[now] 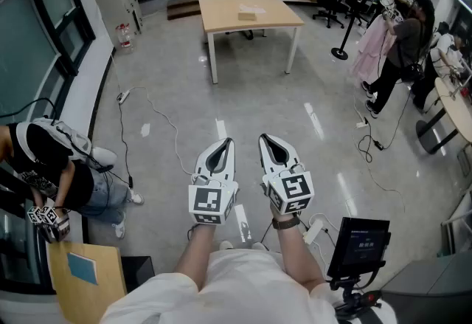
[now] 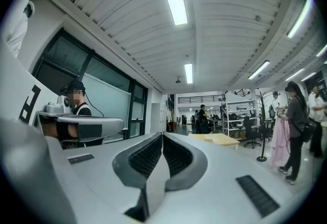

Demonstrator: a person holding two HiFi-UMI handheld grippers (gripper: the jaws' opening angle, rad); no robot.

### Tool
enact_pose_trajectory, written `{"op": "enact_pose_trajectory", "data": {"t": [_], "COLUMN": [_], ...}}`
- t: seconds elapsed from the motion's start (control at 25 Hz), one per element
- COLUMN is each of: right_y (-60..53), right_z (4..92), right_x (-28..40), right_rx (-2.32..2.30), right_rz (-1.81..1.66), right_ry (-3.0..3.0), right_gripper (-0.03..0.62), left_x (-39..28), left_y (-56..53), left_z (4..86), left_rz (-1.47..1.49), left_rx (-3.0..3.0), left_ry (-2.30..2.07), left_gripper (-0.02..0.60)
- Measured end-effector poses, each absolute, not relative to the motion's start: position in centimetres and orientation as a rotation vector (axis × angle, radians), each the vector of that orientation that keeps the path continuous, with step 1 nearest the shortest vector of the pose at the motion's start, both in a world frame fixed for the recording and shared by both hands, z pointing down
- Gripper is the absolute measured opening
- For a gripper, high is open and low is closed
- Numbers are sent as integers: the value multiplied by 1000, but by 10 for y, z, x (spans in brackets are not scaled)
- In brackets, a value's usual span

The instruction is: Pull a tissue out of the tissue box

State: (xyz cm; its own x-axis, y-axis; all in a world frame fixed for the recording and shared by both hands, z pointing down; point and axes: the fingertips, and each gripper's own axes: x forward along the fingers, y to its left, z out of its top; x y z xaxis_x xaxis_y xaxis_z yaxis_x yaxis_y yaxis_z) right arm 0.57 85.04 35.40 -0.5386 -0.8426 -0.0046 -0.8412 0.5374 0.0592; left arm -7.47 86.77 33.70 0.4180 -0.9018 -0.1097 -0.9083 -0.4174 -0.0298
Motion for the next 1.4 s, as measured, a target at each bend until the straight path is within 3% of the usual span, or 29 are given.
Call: {"op": "enact_pose_trajectory", "data": {"t": [0.4, 0.64, 0.92, 1.4], "right_y": [858, 869, 816, 657], "right_z": [351, 373, 403, 375], "right_x": [-25, -21, -46, 49], "right_rx": [1490, 1464, 1397, 1420], "right_rz": [-99, -6, 20, -66], "right_ry": [-2725, -2686, -2715, -2721], "right_gripper": [11, 11, 11, 11], "left_x": [-109, -95, -117, -25], "left_y": [872, 876, 825, 675], "left_z": [349, 373, 395, 353], "left_rz": [137, 141, 183, 236], "left_rx": [-2605, -2694, -2709, -2618], "left_ry": [1663, 1685, 1741, 1646], "left_gripper": [-11, -11, -11, -11]}}
